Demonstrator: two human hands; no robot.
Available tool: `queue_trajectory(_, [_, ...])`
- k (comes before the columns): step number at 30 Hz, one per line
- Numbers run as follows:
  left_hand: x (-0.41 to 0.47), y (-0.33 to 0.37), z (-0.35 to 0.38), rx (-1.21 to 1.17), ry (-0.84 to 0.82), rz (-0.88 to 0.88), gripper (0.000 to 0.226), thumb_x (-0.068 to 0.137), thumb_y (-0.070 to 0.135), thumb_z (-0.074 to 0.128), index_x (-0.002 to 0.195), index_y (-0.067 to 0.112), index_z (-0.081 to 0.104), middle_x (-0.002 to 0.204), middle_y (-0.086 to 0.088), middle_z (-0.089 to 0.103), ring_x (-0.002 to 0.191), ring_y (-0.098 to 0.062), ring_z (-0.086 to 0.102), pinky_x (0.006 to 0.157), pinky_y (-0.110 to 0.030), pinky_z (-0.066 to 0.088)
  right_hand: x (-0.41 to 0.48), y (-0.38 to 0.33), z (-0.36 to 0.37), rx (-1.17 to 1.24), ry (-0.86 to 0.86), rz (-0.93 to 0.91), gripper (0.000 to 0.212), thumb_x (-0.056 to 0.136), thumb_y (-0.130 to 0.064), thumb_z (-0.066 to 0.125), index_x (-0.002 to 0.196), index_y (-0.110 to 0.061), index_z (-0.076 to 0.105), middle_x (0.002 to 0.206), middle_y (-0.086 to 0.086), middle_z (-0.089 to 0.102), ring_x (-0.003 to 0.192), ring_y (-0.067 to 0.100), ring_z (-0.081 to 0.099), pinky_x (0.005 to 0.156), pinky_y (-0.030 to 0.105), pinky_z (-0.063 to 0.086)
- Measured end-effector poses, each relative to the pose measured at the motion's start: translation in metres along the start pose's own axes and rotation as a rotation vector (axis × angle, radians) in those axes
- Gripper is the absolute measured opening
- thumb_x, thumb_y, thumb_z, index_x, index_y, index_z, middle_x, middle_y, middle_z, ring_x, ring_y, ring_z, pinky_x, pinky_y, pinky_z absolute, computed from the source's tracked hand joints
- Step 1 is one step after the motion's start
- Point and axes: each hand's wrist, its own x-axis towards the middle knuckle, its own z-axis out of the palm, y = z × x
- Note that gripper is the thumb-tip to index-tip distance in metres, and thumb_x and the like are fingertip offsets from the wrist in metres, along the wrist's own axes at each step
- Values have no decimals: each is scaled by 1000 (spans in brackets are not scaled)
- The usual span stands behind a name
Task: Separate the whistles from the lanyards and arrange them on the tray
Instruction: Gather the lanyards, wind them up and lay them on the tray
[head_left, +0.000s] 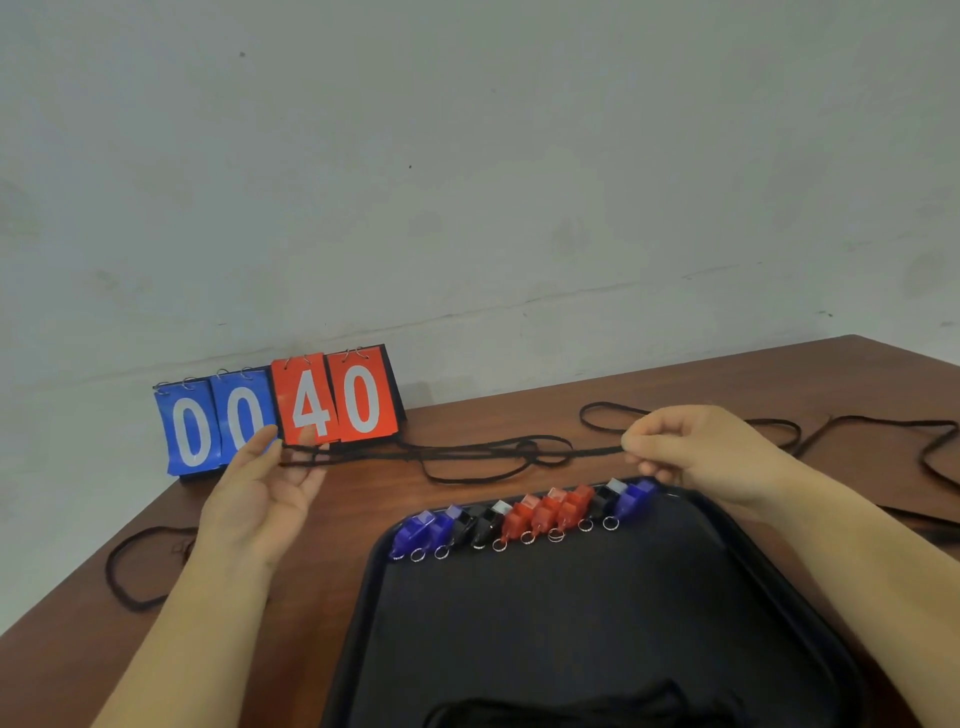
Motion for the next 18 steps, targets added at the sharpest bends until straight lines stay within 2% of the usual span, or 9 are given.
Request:
queue_trajectory(3, [-10,-1,13,32,-80,-45,24,105,10,51,101,19,73,89,0,70,66,-3,63,68,-25,60,-12,-11,9,-62,-100,-34,5,92,-11,74,92,-10,78,78,6,76,68,11,66,73,28,55])
queue_trajectory(5, [-22,-4,24,129,-178,-73,19,102,8,53,107,18,69,85,2,62,59,-3,52,56,-18,53,-22,-19,17,-132,-168,-76,3,91,-12,75,91,-11,78,76,5,76,67,9,67,72,27,56])
queue_trajectory(8, [-46,-16,44,389,-317,-63,15,92,4,60,94,18,64,77,1,61,55,-7,46,47,-17,42,-36,-29,26,-258,-275,-155,3,90,-17,76,87,-18,78,79,6,78,71,9,69,73,24,58])
queue_trajectory(11, [-69,-31,59,603,-460,-74,8,79,4,68,82,11,66,74,-7,67,53,-10,48,48,-19,44,-46,-36,36,-357,-359,-206,2,90,-23,76,89,-23,77,81,1,78,72,5,71,74,21,58])
queue_trajectory(14, [-81,-45,60,784,-563,-120,12,90,-7,64,92,2,72,77,-14,69,64,-16,59,58,-22,52,-51,-36,44,-406,-404,-229,2,91,-23,76,89,-24,77,80,-4,77,73,4,71,74,18,55])
queue_trajectory(18, [-88,-53,61,985,-635,-101,35,95,-9,60,91,16,83,85,-15,78,74,-16,72,69,-22,57,-51,-33,49,-406,-401,-239,7,90,-19,77,94,-23,74,82,-4,78,72,5,72,72,15,53])
